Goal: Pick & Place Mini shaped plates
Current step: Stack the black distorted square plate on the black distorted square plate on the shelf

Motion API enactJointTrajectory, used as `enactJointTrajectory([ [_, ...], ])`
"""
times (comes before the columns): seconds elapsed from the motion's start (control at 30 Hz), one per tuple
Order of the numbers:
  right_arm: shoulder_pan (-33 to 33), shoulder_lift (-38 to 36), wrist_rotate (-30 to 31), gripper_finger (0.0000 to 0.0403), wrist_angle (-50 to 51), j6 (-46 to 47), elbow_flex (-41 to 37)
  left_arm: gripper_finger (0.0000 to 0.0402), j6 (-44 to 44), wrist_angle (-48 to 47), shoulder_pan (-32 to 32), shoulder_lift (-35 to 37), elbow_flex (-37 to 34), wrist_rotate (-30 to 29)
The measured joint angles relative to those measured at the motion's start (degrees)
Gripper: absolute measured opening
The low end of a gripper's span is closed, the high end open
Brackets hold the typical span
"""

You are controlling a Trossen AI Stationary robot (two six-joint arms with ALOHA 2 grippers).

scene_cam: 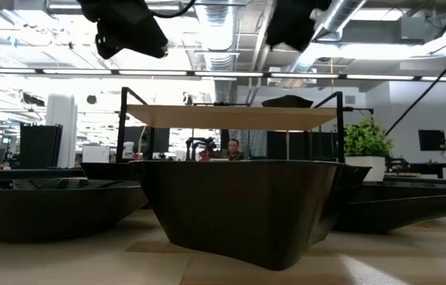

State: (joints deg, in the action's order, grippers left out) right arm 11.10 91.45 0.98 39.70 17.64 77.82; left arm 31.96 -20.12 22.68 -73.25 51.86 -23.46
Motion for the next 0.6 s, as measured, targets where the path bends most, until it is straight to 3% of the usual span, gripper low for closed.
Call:
enactJointTrajectory([
  [0.13, 0.1, 5.1, 5.4, 0.0065, -0.8, 8.2, 0.0, 0.0113, 0.0, -0.9, 2.0, 0.0, 0.0, 0.0],
  [0.3, 0.1, 9.5, 4.5, 0.0065, -3.4, 12.9, 0.0, 0.0113, 0.2, -1.6, 4.1, 0.0, 0.0, 0.0],
  [0.6, 2.8, 11.0, 3.1, 0.0065, -4.1, 0.3, 0.0, 0.0113, 0.2, -2.2, 5.3, 1.6, 0.0, 0.0],
])
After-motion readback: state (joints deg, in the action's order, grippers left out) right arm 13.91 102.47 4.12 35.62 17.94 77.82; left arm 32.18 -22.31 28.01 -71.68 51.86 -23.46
